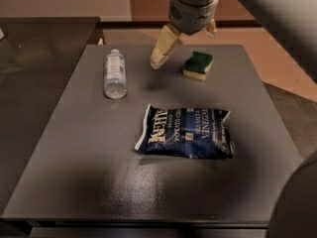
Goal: Place blue plastic bottle upright
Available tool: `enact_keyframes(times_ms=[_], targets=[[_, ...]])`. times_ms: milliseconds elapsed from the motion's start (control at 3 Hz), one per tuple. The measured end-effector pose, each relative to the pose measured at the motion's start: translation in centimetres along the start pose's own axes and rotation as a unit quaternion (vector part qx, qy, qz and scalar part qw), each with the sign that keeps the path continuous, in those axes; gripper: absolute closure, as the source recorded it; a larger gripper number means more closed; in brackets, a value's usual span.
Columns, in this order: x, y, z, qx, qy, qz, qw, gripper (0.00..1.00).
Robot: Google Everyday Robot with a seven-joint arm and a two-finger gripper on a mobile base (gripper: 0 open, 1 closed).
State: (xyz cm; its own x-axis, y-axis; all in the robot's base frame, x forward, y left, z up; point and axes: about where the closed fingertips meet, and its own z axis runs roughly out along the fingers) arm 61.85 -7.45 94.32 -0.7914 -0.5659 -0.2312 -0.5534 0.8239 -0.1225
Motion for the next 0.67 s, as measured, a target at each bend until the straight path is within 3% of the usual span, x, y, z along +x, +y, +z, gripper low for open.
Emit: enact_keyframes(times_ms=[667], targets=[[-5.9,3.5,2.2,0.015,0.011,0.104,0.9944,0.00]])
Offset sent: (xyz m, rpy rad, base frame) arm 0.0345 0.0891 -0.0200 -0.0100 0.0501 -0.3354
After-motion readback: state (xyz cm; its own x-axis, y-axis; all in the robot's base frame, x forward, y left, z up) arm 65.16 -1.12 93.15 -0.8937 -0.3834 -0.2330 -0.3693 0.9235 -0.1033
